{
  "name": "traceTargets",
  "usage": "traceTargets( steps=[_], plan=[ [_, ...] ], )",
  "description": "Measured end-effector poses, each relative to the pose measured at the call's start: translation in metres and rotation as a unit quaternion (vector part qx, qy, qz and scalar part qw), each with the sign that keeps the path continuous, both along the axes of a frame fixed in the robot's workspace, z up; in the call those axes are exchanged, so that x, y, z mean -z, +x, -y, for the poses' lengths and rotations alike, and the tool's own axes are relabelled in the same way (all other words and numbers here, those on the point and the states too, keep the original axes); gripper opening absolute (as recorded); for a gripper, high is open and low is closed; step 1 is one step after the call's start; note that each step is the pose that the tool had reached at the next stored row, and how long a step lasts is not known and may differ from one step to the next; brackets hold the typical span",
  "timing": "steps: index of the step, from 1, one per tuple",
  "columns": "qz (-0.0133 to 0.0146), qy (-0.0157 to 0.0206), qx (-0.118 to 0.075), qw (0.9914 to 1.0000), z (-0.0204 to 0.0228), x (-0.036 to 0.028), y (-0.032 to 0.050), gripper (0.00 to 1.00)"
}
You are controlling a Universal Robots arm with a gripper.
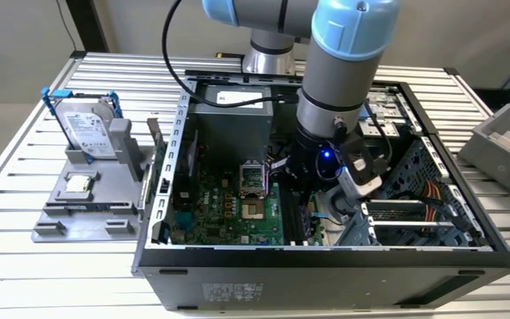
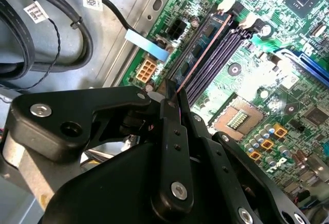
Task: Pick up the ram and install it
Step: 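Insert the ram into the slot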
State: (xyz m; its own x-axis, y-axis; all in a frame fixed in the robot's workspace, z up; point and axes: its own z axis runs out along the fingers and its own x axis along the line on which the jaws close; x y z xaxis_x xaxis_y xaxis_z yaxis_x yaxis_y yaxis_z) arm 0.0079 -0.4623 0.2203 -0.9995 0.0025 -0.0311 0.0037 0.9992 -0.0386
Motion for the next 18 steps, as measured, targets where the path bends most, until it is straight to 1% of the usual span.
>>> traceTargets(
  steps=[8, 12, 18],
  plan=[
    [0.0034, 0.0000, 0.005, 0.99998, -0.0002, 0.0000, -0.0031, 0.00],
    [0.0038, 0.0000, 0.007, 0.99997, -0.0005, 0.0015, -0.0033, 0.00],
    [0.0038, -0.0001, 0.008, 0.99996, -0.0006, 0.0065, -0.0034, 0.00]
  ],
)
